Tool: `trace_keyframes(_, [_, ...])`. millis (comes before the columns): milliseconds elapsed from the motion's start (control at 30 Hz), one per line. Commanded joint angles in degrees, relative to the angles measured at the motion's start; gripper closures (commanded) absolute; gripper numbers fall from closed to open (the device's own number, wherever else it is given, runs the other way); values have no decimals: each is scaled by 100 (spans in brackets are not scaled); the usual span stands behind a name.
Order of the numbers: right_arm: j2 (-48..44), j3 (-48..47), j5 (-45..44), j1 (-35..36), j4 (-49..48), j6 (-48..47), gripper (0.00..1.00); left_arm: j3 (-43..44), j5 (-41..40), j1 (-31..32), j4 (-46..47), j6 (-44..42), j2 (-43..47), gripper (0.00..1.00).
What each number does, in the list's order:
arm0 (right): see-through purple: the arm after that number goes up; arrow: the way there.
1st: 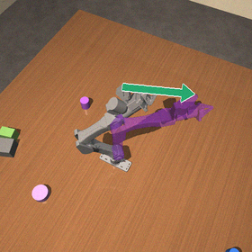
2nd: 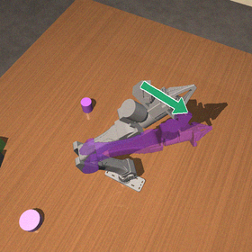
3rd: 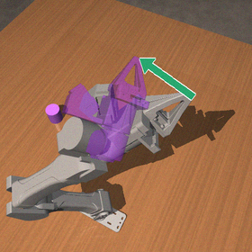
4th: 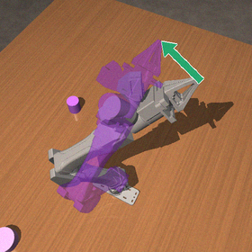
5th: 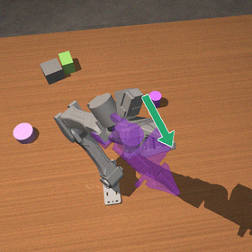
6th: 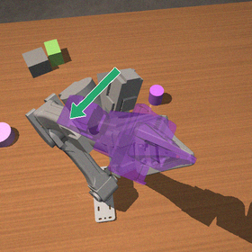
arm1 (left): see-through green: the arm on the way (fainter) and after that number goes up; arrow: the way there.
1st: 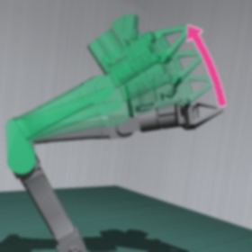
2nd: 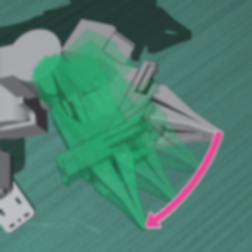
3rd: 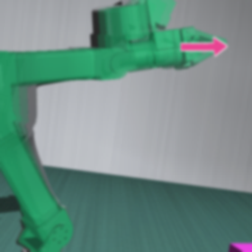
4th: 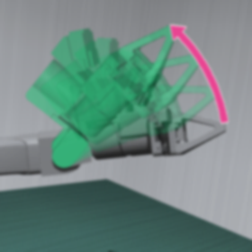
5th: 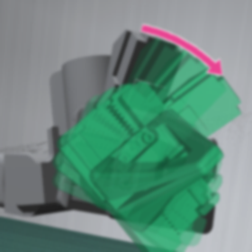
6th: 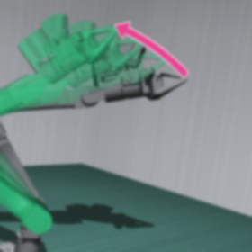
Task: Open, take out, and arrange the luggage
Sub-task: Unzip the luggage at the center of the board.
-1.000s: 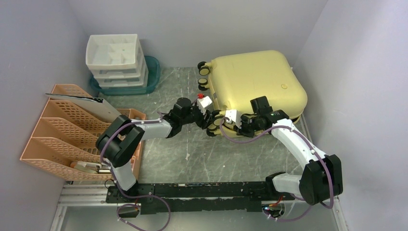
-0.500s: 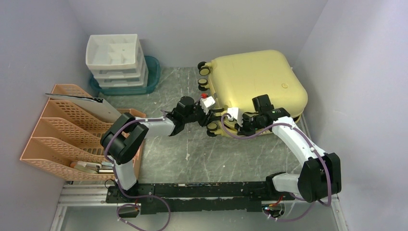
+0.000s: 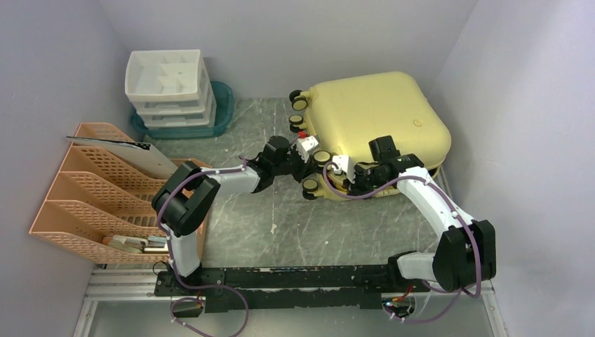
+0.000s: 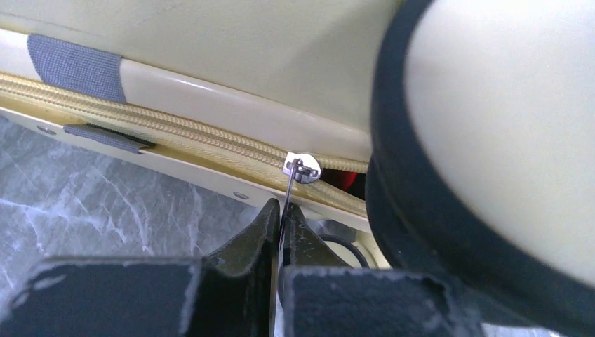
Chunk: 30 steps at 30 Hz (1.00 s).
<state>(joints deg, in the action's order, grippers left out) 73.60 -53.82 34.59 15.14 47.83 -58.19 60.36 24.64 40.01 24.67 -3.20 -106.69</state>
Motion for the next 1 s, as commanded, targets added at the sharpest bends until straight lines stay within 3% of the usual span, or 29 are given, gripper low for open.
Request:
trace_keyframes(0, [-179, -457, 888, 42, 1005, -16, 81, 414, -1073, -265, 233, 773, -111, 95])
trace_keyframes(133, [-147, -655, 997, 29, 1314, -210, 100, 537, -1060, -599, 101, 1267, -135, 95])
trace_keyframes(433, [-47, -735, 880, 42, 1317, -254, 100, 789, -1076, -1121, -307, 1724, -142, 95])
trace_keyframes(567, [-2, -729, 691, 51, 1337, -315, 100, 1043, -1440, -1205, -571, 1705, -401, 95])
trace_keyframes(967, [-180, -528, 490, 51, 1677, -728, 100, 3574, -1893, -1501, -2171, 1867, -2041, 95])
